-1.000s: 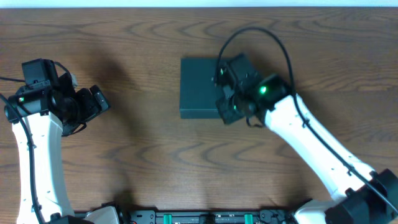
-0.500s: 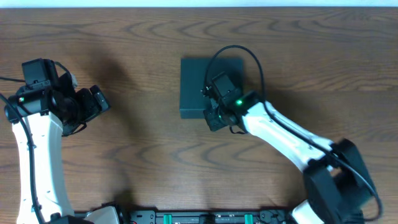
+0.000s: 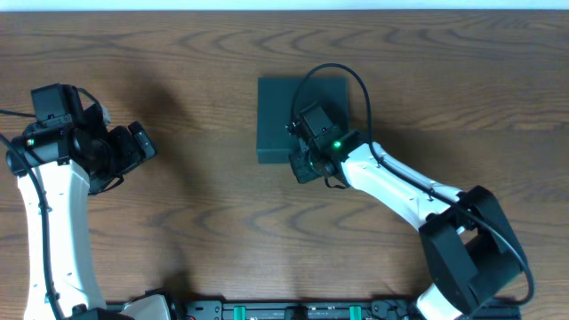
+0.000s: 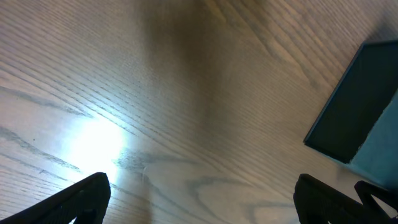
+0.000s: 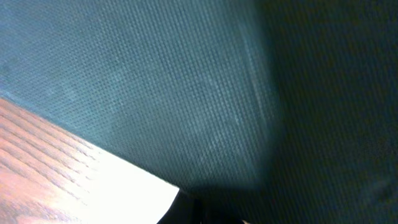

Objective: Pack container

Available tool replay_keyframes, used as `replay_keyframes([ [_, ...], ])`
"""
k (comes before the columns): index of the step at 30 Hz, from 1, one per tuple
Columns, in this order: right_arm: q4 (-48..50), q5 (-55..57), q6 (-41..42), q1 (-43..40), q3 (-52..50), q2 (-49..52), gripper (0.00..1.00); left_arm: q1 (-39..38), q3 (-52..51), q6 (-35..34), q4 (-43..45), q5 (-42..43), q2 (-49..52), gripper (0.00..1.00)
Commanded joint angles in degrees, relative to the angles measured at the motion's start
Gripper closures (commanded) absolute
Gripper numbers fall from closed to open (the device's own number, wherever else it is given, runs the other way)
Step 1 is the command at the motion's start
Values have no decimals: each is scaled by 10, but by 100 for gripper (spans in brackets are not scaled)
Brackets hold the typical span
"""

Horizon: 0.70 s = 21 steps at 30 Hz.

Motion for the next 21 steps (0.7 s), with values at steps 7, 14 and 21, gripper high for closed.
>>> replay_keyframes([
  [7,-26,-27,-30,-82,8,-207,99,3,0,4,0,-1,3,5],
  [14,-96,-141,-131,-277,3,-350,99,3,0,4,0,0,3,5],
  [21,-23,-141,-153,-335,-117,-544,99,3,0,4,0,-1,3,5],
])
